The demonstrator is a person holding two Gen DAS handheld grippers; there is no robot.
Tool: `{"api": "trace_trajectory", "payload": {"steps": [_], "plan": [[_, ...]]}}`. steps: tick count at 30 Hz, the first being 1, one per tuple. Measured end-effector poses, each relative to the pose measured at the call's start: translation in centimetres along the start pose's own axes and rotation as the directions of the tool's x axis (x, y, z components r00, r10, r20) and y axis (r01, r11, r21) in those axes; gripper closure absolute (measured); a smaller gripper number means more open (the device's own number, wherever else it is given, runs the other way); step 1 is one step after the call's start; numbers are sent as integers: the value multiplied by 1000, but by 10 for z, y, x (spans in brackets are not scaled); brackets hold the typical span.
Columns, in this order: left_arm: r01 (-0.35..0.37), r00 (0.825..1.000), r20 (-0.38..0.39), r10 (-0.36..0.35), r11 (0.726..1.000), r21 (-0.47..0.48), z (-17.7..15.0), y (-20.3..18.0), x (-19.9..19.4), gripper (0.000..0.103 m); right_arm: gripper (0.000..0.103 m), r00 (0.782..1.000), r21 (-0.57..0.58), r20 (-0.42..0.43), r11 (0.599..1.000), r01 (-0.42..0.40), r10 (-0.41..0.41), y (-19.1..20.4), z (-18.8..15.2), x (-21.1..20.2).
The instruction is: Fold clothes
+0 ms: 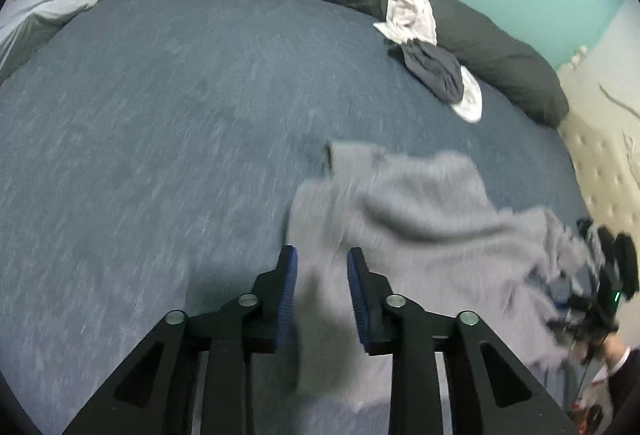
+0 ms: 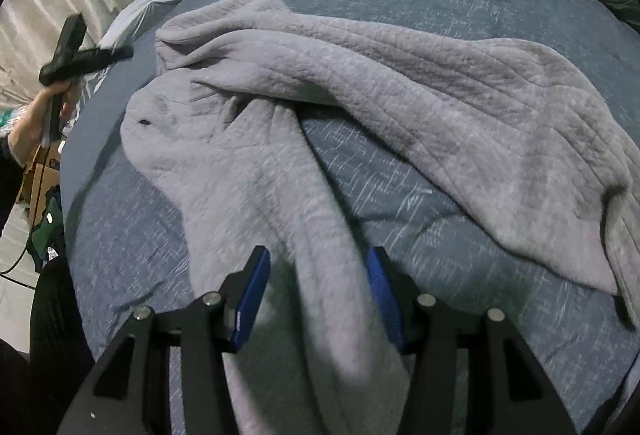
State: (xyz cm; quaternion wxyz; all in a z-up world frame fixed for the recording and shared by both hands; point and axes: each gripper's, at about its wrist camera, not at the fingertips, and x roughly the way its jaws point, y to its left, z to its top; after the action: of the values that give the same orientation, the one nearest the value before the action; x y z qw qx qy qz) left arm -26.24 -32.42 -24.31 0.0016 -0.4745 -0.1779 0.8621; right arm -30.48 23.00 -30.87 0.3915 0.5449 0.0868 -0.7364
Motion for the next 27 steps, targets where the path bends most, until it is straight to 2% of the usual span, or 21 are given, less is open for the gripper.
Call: {"api": "trace_trajectory", "payload": {"steps": [4, 8, 12, 16, 20, 22, 23, 24, 25, 26, 27], "plan": [[27, 997, -68, -25, 999, 34, -39, 4, -1, 73, 51, 1000, -8, 0, 1000, -6, 6, 4, -6, -10], [41, 991, -129, -36, 998, 36, -68, 2, 14, 72, 51, 1000, -9, 3, 1000, -8, 9, 10, -13, -16], [53, 990, -132, -49, 998, 26, -80, 0, 26, 63, 51, 1000, -29, 3, 1000, 7, -6, 22, -15, -13], [49, 989, -138, -44, 998, 31, -86, -2, 36, 62, 46, 1000, -41, -2, 999, 31, -31, 30, -15, -3], [46, 990, -139, -40, 998, 40, -84, -3, 40, 63, 45, 997, -79, -14, 994, 81, -82, 39, -11, 9], [40, 989, -144, -30, 997, 62, -84, -5, 41, 66, 45, 991, -111, -23, 985, 132, -135, 42, -9, 16], [41, 989, -144, -31, 997, 67, -83, -7, 41, 71, 46, 989, -121, -26, 982, 144, -148, 42, -8, 19], [45, 989, -144, -35, 997, 70, -82, -8, 40, 82, 48, 988, -129, -25, 981, 147, -151, 42, -7, 21], [45, 990, -139, -35, 996, 73, -80, -9, 39, 86, 60, 988, -132, -23, 980, 146, -150, 42, -7, 21], [44, 991, -131, -34, 996, 76, -77, -9, 36, 95, 72, 988, -133, -23, 980, 148, -153, 41, -7, 22], [43, 992, -124, -32, 996, 79, -75, -10, 33, 99, 76, 988, -134, -22, 980, 150, -154, 40, -7, 22]]}}
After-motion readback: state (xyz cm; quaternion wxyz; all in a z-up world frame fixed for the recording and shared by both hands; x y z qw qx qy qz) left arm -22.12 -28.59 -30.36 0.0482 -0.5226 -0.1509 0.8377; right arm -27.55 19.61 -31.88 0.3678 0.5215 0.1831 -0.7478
